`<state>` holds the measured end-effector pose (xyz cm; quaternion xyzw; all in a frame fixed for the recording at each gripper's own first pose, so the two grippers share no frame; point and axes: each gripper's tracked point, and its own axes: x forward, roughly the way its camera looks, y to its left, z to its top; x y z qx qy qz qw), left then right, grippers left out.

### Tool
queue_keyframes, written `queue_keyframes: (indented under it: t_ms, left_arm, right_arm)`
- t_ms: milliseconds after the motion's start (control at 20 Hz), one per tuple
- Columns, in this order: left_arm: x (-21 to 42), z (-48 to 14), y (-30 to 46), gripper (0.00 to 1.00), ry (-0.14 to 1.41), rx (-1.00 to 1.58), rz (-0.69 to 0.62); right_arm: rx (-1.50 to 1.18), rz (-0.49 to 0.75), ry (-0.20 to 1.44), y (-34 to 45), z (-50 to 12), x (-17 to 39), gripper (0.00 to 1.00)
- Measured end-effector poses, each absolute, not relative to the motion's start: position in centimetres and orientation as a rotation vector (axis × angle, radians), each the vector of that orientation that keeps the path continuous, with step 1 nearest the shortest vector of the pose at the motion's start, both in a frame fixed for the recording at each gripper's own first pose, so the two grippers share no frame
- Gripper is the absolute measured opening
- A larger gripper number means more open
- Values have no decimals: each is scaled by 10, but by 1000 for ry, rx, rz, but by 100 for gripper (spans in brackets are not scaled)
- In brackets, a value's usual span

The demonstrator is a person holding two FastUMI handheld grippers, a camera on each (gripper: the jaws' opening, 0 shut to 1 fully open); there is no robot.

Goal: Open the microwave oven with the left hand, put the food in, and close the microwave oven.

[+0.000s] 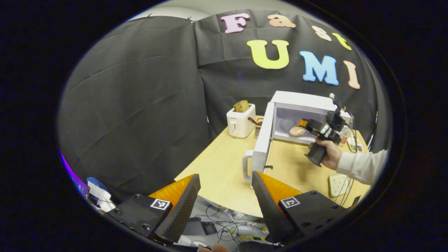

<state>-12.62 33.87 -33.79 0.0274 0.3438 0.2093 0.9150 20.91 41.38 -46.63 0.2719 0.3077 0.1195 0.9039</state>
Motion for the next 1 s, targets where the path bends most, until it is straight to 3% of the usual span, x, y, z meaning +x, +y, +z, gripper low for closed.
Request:
queue_keyframes:
  t_ms: [350, 600, 750, 1000]
  left_arm:
    - [-77, -383, 398, 98, 649, 68, 269]
    - [-59, -447, 428, 98, 685, 22, 164]
    - [-29, -480, 424, 100, 716, -50, 94]
    - [7, -487, 392, 94, 710, -83, 31]
  right_arm:
    - [408, 276, 579, 359, -374, 111, 98]
    - [367, 255, 537, 348, -324, 40, 98]
    - [287, 268, 540, 345, -311, 2, 98]
    - [226, 251, 543, 326, -290, -28, 98]
